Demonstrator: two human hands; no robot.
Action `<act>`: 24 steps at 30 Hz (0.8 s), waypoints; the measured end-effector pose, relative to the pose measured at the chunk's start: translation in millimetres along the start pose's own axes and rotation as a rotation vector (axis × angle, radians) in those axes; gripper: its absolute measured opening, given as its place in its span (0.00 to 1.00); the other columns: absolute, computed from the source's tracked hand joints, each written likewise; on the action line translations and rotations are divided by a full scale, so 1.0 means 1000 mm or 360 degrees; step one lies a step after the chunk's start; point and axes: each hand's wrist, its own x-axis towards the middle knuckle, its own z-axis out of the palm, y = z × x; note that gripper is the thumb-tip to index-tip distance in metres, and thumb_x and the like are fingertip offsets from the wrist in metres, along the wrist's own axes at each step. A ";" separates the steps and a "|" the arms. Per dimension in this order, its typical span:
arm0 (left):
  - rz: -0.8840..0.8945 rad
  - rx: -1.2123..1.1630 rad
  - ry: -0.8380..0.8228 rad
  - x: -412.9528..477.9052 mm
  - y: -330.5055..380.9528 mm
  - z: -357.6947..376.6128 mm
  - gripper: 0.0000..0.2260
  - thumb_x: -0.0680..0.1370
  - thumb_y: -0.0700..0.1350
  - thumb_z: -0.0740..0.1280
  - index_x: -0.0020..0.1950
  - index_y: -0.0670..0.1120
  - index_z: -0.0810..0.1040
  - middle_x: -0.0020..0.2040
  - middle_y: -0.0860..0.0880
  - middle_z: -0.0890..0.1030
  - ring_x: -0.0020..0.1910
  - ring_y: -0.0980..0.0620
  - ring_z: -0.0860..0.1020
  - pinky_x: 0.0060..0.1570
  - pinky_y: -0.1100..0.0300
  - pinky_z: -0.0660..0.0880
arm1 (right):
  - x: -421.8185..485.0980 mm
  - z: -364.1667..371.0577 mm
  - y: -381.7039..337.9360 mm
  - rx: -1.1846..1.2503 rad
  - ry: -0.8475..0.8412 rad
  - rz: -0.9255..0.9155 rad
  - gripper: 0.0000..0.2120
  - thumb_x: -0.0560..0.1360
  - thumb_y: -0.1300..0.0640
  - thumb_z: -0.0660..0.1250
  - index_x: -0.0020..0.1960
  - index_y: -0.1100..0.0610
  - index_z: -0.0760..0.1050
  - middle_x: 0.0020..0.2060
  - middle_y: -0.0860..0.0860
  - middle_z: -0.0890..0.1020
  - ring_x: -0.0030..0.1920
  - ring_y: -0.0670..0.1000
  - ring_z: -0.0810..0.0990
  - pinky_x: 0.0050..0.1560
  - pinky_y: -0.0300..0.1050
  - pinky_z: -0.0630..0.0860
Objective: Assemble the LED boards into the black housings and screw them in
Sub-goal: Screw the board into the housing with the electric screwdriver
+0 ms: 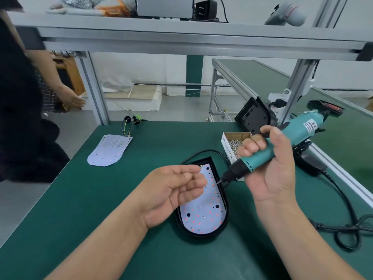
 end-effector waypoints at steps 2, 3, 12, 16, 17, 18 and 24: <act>-0.0003 0.0097 -0.0002 0.000 -0.006 0.003 0.10 0.85 0.35 0.64 0.65 0.34 0.78 0.46 0.40 0.86 0.41 0.50 0.87 0.36 0.61 0.83 | -0.001 0.001 -0.001 0.0020 -0.0014 -0.0009 0.05 0.82 0.54 0.66 0.49 0.54 0.78 0.34 0.48 0.70 0.35 0.48 0.72 0.39 0.41 0.73; 0.0004 0.0153 -0.0004 -0.001 -0.009 0.005 0.10 0.84 0.36 0.66 0.64 0.35 0.79 0.46 0.42 0.86 0.39 0.52 0.86 0.33 0.62 0.82 | -0.001 0.002 -0.001 0.0031 -0.0019 -0.0017 0.06 0.82 0.54 0.66 0.48 0.54 0.78 0.34 0.47 0.70 0.35 0.48 0.72 0.39 0.41 0.73; 0.0073 0.0349 -0.0001 -0.003 -0.017 0.010 0.14 0.73 0.58 0.76 0.42 0.47 0.85 0.33 0.48 0.74 0.24 0.56 0.65 0.22 0.65 0.60 | -0.007 0.011 -0.005 0.0098 0.0001 -0.0057 0.06 0.82 0.53 0.67 0.48 0.54 0.77 0.35 0.47 0.71 0.36 0.47 0.72 0.40 0.41 0.74; 0.0049 0.0274 0.0010 -0.002 -0.016 0.008 0.16 0.76 0.56 0.75 0.45 0.43 0.86 0.37 0.48 0.75 0.28 0.56 0.67 0.25 0.65 0.62 | -0.007 0.012 -0.004 0.0095 0.0009 -0.0058 0.06 0.81 0.53 0.69 0.49 0.54 0.77 0.35 0.48 0.71 0.35 0.47 0.73 0.39 0.41 0.74; 0.0037 0.0262 0.0000 -0.002 -0.016 0.008 0.15 0.77 0.53 0.74 0.47 0.41 0.87 0.39 0.48 0.76 0.30 0.56 0.68 0.26 0.65 0.65 | -0.007 0.012 -0.004 0.0095 0.0012 -0.0058 0.06 0.81 0.53 0.69 0.49 0.54 0.77 0.35 0.48 0.71 0.35 0.47 0.73 0.39 0.41 0.74; 0.0026 0.0264 -0.0011 -0.002 -0.016 0.007 0.13 0.79 0.50 0.73 0.49 0.40 0.88 0.40 0.47 0.77 0.31 0.56 0.70 0.27 0.65 0.68 | -0.007 0.011 -0.004 0.0095 0.0014 -0.0059 0.06 0.81 0.53 0.69 0.49 0.54 0.77 0.35 0.48 0.71 0.35 0.47 0.73 0.39 0.41 0.74; -0.0018 0.0312 -0.0085 -0.003 -0.016 0.008 0.09 0.83 0.33 0.66 0.55 0.37 0.88 0.47 0.41 0.85 0.41 0.51 0.84 0.33 0.63 0.78 | -0.005 0.009 -0.003 0.0077 0.0031 -0.0075 0.06 0.82 0.54 0.67 0.49 0.55 0.77 0.35 0.48 0.71 0.35 0.48 0.73 0.40 0.41 0.74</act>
